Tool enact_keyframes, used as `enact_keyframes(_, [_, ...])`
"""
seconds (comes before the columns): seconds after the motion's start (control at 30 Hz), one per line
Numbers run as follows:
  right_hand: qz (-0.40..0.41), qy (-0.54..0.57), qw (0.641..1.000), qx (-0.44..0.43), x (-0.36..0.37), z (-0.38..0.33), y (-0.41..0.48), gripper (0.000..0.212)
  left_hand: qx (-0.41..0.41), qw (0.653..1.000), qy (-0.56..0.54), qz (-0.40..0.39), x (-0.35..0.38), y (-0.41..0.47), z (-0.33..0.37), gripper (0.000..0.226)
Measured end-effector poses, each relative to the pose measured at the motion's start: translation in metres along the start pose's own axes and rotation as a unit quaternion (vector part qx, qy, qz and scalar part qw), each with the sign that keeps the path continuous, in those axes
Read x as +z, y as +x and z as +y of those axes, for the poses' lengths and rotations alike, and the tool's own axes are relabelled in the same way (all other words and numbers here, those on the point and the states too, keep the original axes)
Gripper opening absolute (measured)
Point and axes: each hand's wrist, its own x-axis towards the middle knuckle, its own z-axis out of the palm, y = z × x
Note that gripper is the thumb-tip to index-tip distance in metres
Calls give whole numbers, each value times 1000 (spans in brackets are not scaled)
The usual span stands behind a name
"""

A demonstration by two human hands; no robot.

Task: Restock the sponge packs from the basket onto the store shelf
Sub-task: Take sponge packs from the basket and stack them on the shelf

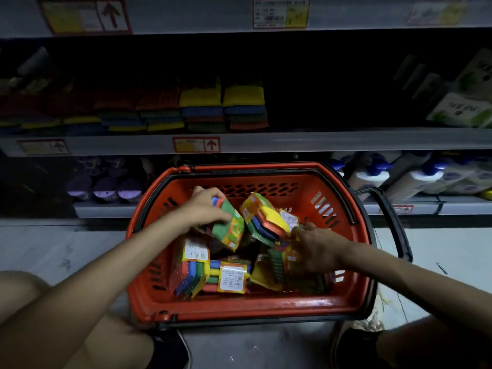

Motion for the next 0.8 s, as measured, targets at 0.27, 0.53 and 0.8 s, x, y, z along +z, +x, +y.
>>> enact_keyframes(0.27, [6, 180, 983, -36, -51, -4, -36, 97, 9, 985, -174, 11, -76, -29, 24, 59])
enact_keyframes(0.53, [102, 475, 872, -63, -71, -13, -42, 52, 34, 936, -351, -5, -83, -50, 47, 41])
enact_keyframes(0.8, [155, 598, 786, -32, -83, -19, -35, 55, 61, 892, -444, 51, -78, -52, 64, 28])
